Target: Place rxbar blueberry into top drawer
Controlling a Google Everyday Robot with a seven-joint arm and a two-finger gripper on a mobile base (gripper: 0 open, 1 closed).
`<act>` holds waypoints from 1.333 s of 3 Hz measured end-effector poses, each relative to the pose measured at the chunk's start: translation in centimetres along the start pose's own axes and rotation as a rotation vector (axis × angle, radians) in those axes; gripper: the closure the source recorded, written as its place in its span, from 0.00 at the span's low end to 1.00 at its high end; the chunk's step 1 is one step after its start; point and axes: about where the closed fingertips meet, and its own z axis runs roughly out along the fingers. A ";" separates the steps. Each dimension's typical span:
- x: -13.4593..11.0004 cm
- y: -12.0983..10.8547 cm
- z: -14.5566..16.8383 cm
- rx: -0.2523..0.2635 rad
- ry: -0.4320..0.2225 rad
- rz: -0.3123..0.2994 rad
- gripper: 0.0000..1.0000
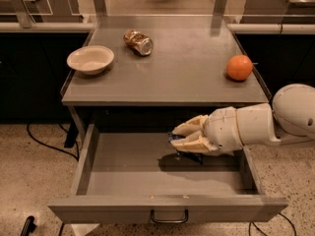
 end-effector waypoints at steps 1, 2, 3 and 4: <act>3.3 -2.0 1.3 -0.005 0.057 0.047 1.00; 6.0 -3.5 2.7 -0.021 0.109 0.090 1.00; 8.5 -4.0 3.3 -0.010 0.138 0.156 1.00; 12.1 -4.4 4.6 0.009 0.168 0.254 1.00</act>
Offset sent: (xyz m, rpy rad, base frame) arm 0.0660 -0.0269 -0.0896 -0.1324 0.1671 -0.0738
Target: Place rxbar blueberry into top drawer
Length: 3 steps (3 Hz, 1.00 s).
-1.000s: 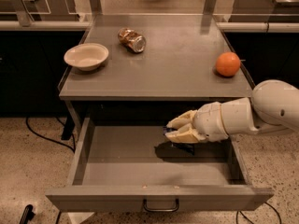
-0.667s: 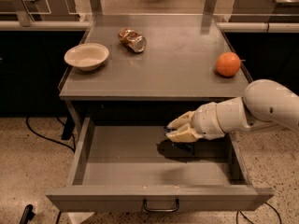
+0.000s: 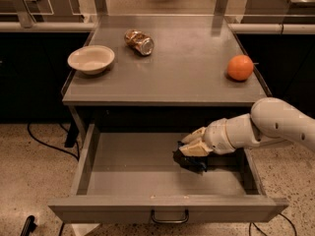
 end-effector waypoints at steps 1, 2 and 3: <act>0.0 0.0 0.0 0.000 0.000 0.000 1.00; 0.0 0.0 0.0 0.000 0.000 0.000 0.81; 0.0 0.0 0.0 0.000 0.000 0.000 0.58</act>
Offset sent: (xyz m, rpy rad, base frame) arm 0.0000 0.0000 0.0000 0.0000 0.0001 -0.0001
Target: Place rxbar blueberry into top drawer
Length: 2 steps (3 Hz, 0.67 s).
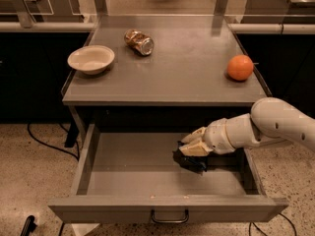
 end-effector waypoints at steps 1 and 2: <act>0.0 0.0 0.0 0.000 0.000 0.000 0.35; 0.0 0.0 0.0 0.000 0.000 0.000 0.12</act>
Offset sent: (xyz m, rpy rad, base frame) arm 0.0000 0.0000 0.0000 0.0000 0.0000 0.0000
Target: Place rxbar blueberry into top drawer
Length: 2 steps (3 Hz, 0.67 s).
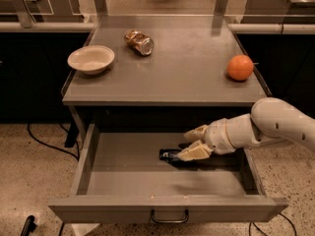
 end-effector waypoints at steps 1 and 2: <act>0.0 0.0 0.0 0.000 0.000 0.000 0.00; 0.0 0.0 0.0 0.000 0.000 0.000 0.00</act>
Offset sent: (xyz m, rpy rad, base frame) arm 0.0000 0.0000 0.0000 0.0000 0.0000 0.0000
